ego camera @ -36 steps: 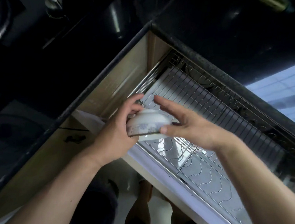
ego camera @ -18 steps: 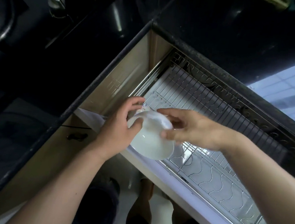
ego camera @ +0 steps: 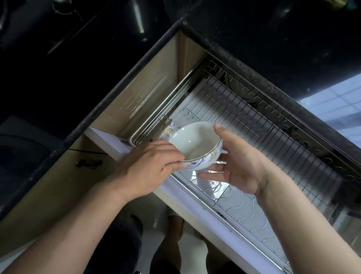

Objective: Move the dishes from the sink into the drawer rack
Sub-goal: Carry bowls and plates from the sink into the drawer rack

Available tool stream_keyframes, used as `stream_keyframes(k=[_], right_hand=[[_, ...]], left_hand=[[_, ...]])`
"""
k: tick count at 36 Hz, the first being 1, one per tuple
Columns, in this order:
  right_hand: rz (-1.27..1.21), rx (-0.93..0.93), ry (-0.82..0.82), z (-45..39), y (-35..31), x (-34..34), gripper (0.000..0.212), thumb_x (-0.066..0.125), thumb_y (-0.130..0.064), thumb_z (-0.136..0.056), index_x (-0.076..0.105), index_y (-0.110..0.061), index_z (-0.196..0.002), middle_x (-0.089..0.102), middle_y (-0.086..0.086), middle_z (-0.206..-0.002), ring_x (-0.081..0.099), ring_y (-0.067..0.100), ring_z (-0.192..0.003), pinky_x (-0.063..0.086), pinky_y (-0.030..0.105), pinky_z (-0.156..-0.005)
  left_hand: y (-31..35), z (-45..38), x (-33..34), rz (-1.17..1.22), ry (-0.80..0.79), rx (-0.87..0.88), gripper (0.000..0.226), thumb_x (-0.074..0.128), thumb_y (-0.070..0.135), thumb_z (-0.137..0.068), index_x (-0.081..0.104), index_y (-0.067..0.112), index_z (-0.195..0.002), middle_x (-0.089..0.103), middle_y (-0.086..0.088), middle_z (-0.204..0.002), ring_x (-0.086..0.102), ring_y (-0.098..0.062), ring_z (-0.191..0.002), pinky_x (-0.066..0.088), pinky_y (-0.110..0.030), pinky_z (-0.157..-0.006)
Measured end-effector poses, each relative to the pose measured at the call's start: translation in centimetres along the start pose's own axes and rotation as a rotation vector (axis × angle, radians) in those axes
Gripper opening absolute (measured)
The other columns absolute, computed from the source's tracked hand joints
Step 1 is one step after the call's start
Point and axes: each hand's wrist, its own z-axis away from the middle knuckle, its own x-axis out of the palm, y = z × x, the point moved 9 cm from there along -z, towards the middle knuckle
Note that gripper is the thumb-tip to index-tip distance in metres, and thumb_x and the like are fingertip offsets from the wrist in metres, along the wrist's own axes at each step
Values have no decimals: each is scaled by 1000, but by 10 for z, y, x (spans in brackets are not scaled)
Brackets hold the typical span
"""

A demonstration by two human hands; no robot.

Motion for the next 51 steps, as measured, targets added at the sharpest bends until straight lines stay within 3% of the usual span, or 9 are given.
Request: stream_keyframes(k=[6,9,13,18,27,33,41,46,51], right_hand=[[-60,-49,-26,-5,10,3,46,78,-33,-79,71,-3,-113,75,20,-103,74,37,-98,55,51,-100],[25,-57,80,-18,14,-11,40,77,-35,-87,68,-9,-116,77,8,-86,74,30,-83,60,47,-89],[231,-95,219,-43,17,-19,44,78,-38,-88,62,-18,-123,77,2,-101,74,21,-87,60,38,-77],[355,-76,285,-76,14,-1,37,78,-42,-87,58,-20,-109,74,3,-101,73,21,-91,62,43,-88],[490,9,380,-116,23,19,67,77,-71,-71,57,-19,-109,65,7,-115,73,25,-76,62,35,-62],[316,52,374,-131,46,32,55,81,-58,-78,58,-13,-101,72,10,-106,73,28,-87,65,46,-77],[136,49,330,-137,56,36,66,81,-59,-75,57,-19,-121,69,7,-118,73,28,-93,64,44,-79],[82,39,267,-121,53,31,73,70,-51,-92,38,-13,-145,71,9,-115,70,29,-106,56,48,-98],[103,-30,233,-90,43,11,70,56,-40,-103,20,-25,-161,48,8,-152,51,29,-124,50,44,-104]], left_hand=[[-1,2,-3,-26,21,-47,37,49,49,-97,72,20,-96,65,9,-102,60,-16,-95,54,-36,-72],[-10,8,-28,-60,284,-193,27,53,36,-100,72,19,-108,65,4,-118,63,-21,-102,54,-35,-78],[-31,37,-47,-330,535,-429,33,47,12,-87,71,10,-109,68,-11,-110,60,-37,-102,45,-52,-101],[-37,41,-43,-355,511,-515,40,48,10,-78,70,14,-112,69,-7,-111,58,-34,-105,35,-46,-104],[-40,41,-41,-391,455,-558,44,42,15,-76,69,18,-111,69,-4,-109,59,-31,-103,34,-43,-103],[-39,39,-40,-385,460,-566,41,41,17,-77,70,22,-105,70,1,-105,61,-28,-99,36,-41,-100],[-42,37,-37,-389,433,-565,41,38,20,-78,71,25,-102,72,4,-104,63,-26,-97,35,-40,-100],[-43,37,-34,-419,402,-566,32,53,12,-78,73,25,-100,74,3,-101,64,-25,-94,33,-38,-98],[-46,29,-30,-475,205,-627,34,63,14,-81,73,28,-110,74,1,-105,65,-26,-100,30,-40,-94]])
